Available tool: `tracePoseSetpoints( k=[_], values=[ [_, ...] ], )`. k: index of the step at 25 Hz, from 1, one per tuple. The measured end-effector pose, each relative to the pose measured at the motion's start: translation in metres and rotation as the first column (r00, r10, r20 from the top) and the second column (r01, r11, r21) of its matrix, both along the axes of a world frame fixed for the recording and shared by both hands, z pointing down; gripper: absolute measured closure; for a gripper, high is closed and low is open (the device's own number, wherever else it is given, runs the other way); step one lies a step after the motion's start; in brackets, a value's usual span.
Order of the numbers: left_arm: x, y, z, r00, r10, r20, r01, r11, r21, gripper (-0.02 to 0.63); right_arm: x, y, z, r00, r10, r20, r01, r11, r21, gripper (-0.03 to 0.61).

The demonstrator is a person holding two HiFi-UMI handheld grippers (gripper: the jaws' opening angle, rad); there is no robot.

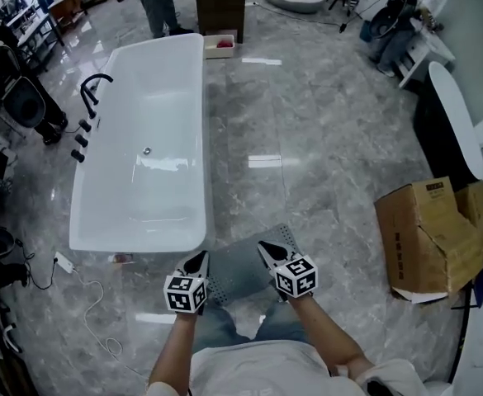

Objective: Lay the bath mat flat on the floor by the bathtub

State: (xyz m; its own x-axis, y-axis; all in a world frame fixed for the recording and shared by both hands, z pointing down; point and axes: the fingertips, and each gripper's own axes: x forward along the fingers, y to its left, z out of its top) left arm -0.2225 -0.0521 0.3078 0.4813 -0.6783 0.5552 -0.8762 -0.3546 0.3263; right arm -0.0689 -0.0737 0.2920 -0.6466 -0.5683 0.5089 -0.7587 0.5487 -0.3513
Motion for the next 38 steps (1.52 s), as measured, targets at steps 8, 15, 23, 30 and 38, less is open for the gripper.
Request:
tracePoseSetpoints(
  k=[8,15,23,30,38],
  values=[
    [-0.013,0.001,-0.09,1.0,-0.021,-0.012,0.022,0.99,0.138,0.598,-0.02,0.007,-0.093,0.999,-0.046,0.023,0.042,0.99,0.133,0.551],
    [-0.013,0.0,-0.165,1.0,0.002,-0.019,0.003,0.959,0.284,0.598,-0.028,0.018,-0.163,0.995,-0.084,0.045,0.071,0.965,0.252,0.552],
    [-0.018,0.009,-0.237,1.0,0.019,-0.011,-0.012,0.901,0.435,0.598,-0.036,0.033,-0.233,0.992,-0.104,0.078,0.067,0.924,0.377,0.551],
    [-0.022,0.007,-0.275,1.0,0.025,-0.002,-0.02,0.847,0.531,0.598,-0.039,0.035,-0.269,0.989,-0.116,0.087,0.063,0.886,0.46,0.551],
    [-0.021,0.003,-0.295,1.0,0.02,-0.013,-0.009,0.823,0.568,0.597,-0.038,0.03,-0.287,0.989,-0.129,0.073,0.076,0.863,0.499,0.551]
  ],
)
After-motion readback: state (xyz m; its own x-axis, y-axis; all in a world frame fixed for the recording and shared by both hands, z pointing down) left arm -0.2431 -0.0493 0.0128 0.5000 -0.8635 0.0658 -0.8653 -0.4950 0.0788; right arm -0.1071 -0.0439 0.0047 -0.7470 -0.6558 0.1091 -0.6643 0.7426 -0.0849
